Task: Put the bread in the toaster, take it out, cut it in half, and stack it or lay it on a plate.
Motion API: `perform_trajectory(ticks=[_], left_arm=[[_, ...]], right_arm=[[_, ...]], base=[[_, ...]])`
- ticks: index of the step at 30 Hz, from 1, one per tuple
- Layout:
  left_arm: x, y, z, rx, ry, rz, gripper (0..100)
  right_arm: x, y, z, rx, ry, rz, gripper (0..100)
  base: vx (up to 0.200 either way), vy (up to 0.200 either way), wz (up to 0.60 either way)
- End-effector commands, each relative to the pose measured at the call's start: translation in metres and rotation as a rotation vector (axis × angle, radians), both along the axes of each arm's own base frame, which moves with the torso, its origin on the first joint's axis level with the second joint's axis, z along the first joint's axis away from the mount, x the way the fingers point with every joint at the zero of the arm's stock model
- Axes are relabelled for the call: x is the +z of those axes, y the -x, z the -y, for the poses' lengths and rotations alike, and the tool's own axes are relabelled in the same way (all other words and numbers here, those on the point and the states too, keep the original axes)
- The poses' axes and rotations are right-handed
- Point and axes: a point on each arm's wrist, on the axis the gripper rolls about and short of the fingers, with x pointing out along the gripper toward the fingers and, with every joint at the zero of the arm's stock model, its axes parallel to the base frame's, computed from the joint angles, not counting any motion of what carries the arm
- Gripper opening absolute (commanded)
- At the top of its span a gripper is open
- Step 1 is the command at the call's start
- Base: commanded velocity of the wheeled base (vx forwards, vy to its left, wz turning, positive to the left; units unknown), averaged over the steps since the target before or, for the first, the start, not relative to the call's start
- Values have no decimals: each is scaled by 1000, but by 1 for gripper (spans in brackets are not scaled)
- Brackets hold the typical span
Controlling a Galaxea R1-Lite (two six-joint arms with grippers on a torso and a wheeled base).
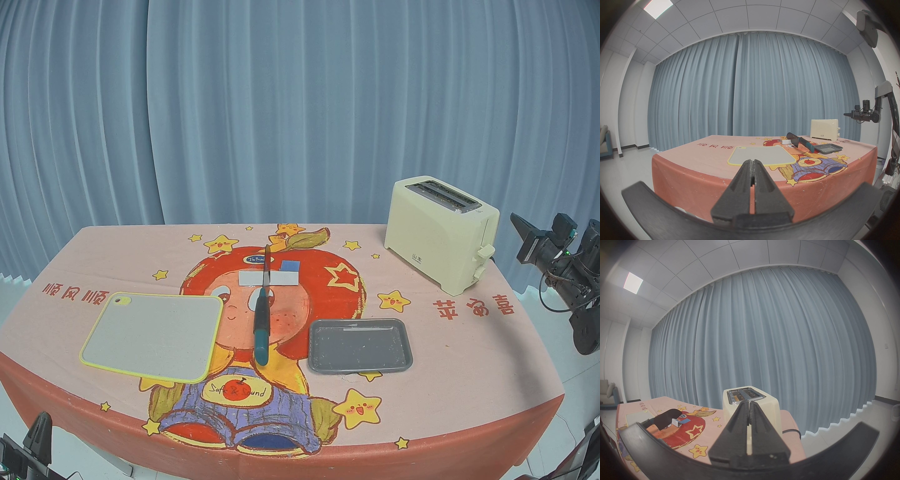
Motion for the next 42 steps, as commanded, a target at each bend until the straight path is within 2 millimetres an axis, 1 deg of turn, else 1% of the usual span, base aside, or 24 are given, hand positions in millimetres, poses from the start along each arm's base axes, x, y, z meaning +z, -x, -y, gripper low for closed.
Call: perform_trajectory(ticks=[1, 4, 8, 21, 27, 29, 42], left_arm=[[-5, 0, 0, 2, 1, -2, 0], [-5, 0, 0, 2, 1, 0, 0], [-5, 0, 0, 0, 0, 0, 0], [-5, 0, 0, 2, 1, 0, 0], [-5, 0, 0, 0, 1, -2, 0], [-5, 0, 0, 0, 0, 0, 0], [-5, 0, 0, 0, 0, 0, 0]], right_arm=[[8, 8, -3, 10, 1, 24, 0], [7, 11, -11, 39, 1, 18, 0], [6, 10, -9, 31, 1, 18, 0], [6, 11, -11, 37, 1, 15, 0], [5, 11, -13, 42, 0, 13, 0], [2, 11, -18, 54, 1, 1, 0], [2, 12, -19, 60, 6, 1, 0]], base=[[0, 0, 0], [0, 0, 0], [0, 0, 0], [0, 0, 0], [0, 0, 0], [0, 0, 0], [0, 0, 0]])
